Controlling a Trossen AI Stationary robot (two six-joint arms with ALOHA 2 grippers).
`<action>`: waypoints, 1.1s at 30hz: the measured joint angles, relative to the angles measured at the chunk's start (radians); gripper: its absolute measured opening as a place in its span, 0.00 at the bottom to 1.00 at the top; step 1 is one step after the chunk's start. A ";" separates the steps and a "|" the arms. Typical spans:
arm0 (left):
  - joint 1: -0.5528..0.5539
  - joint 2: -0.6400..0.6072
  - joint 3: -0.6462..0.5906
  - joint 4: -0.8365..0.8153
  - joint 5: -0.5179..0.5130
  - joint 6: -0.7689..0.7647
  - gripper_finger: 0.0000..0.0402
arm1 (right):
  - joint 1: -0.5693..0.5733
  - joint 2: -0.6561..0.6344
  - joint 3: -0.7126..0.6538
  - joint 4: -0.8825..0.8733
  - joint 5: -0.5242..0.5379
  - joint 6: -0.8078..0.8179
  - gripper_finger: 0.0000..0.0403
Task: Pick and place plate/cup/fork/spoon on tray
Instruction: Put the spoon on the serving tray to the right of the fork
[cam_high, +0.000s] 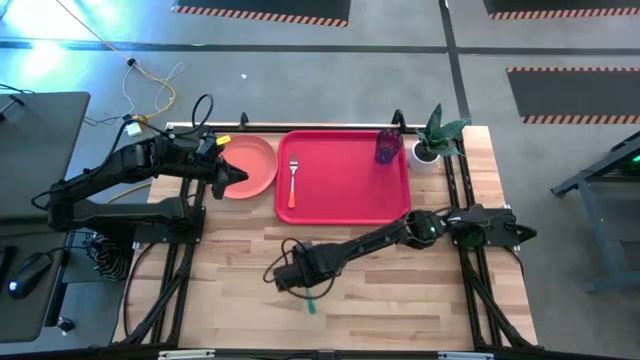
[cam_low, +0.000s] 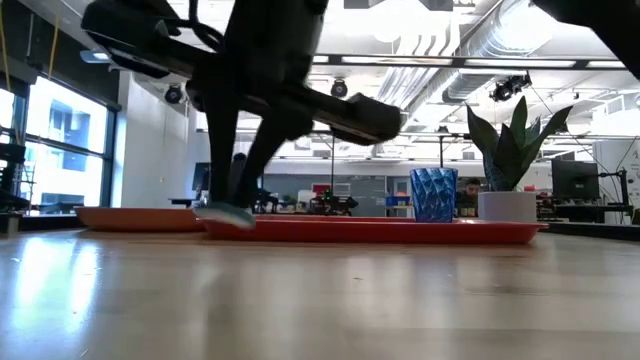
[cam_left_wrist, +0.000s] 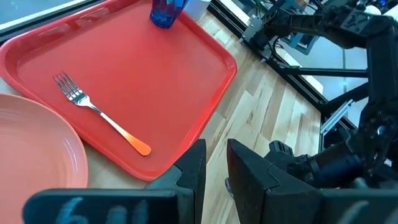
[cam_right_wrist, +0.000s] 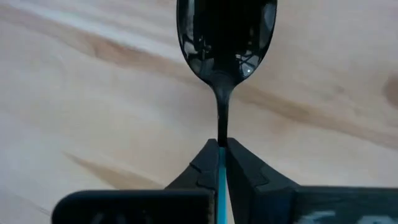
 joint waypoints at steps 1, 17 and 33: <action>0.000 -0.001 0.000 0.000 0.000 0.006 0.14 | -0.008 -0.005 0.000 0.005 0.005 0.000 0.01; 0.000 -0.003 0.000 0.003 -0.026 0.093 0.14 | -0.201 -0.091 0.005 0.035 0.130 -0.193 0.00; 0.000 -0.002 0.000 0.001 -0.026 0.120 0.14 | -0.427 -0.118 0.007 0.065 0.167 -0.339 0.00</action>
